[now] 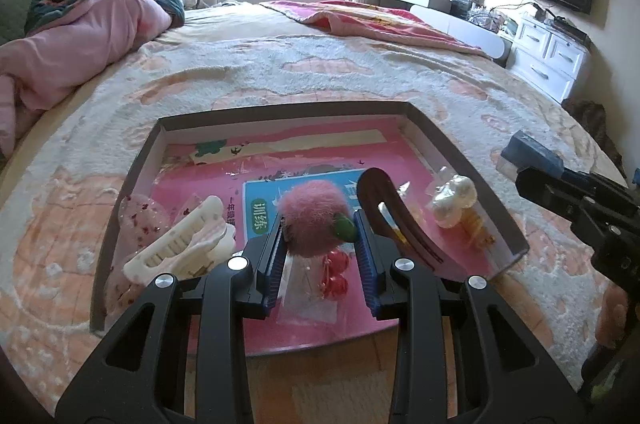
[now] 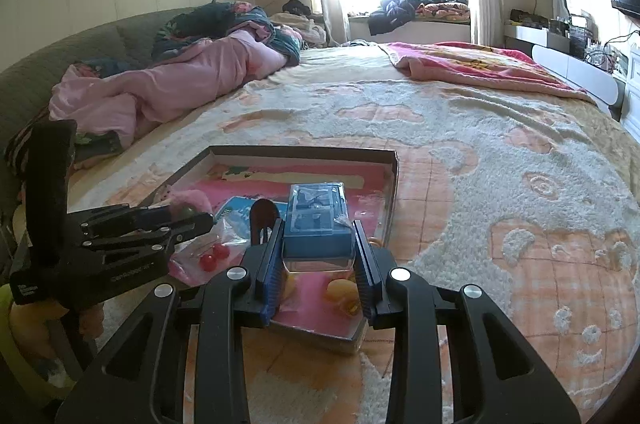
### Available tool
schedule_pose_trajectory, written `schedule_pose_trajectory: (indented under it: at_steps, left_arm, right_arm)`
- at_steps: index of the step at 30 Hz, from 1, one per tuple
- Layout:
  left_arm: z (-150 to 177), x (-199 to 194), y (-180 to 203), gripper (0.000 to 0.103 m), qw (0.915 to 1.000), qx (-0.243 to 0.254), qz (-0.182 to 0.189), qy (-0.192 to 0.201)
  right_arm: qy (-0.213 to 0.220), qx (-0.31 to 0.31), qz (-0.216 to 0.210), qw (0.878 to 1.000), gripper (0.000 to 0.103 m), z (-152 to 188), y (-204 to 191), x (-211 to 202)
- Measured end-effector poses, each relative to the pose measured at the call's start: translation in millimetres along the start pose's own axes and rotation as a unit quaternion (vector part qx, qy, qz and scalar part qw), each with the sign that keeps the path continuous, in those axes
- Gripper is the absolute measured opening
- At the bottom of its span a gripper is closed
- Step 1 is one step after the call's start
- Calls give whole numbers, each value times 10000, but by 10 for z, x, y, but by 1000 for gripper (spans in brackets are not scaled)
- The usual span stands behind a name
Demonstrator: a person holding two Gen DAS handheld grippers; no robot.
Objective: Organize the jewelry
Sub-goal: 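Carry the pink pompom and blue box into the tray and open both tools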
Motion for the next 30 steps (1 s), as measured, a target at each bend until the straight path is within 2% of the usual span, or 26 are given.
schedule_pose_trajectory:
  at_steps: [20,30]
  left_arm:
    - [-45,266,-175,25,9996,-225,-41,-150]
    - [-108,375,-142,25,9996,-198,36,-217]
  right_arm:
    - [-603,-324,-224,9974,31,329,-294,380]
    - [-683,-401,-378,9961,31,406,-430,399]
Point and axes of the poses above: each gripper's, at about its wrist camera, not at the fingertips, and x roughly the way its jaws point, y to its right, z to its underside, the point moved 9 cm from there along x, roughly the way its jaws point, and after that the axes turned 2 degrees about -y, right-handed, at the moved point
